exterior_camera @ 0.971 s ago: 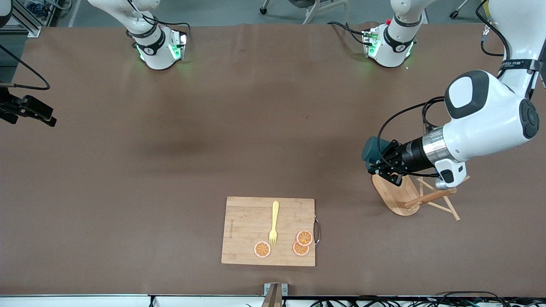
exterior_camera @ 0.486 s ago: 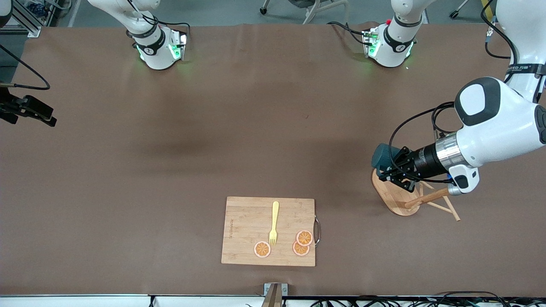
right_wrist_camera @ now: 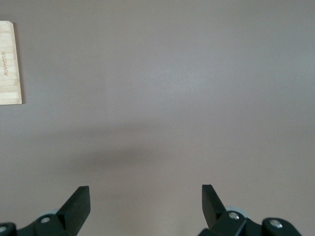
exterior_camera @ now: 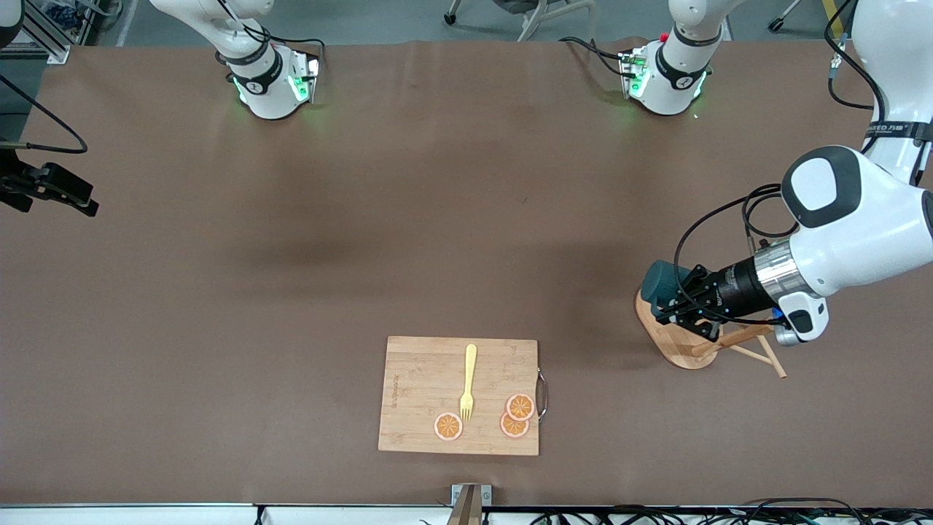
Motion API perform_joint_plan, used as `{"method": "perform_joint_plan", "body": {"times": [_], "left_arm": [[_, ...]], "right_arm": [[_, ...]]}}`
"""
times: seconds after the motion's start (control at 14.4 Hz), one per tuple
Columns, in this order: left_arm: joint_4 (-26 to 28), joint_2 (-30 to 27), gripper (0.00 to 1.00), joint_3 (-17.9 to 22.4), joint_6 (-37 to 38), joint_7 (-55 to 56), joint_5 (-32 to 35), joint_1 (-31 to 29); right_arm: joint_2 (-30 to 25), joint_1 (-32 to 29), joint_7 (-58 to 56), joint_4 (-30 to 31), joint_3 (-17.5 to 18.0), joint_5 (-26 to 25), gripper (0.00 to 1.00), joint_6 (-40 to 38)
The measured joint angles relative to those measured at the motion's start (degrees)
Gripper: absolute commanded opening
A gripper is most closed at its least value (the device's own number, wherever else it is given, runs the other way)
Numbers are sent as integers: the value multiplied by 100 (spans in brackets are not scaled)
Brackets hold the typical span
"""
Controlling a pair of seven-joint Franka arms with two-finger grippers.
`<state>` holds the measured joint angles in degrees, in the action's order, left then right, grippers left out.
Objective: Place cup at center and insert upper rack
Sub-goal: 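Carry the mug with the left gripper toward the wooden stool, then lower the mug onto the stool seat with the left gripper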
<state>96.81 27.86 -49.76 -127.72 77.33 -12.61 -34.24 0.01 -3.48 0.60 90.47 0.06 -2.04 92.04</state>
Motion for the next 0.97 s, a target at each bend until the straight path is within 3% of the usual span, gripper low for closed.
{"method": "perform_joint_plan", "body": {"times": [0.97], "left_arm": [[36,84,4,1,-3,-563,0,-365]], "right_arm": [[0,39,-2,0,5,0,100,-9]]}}
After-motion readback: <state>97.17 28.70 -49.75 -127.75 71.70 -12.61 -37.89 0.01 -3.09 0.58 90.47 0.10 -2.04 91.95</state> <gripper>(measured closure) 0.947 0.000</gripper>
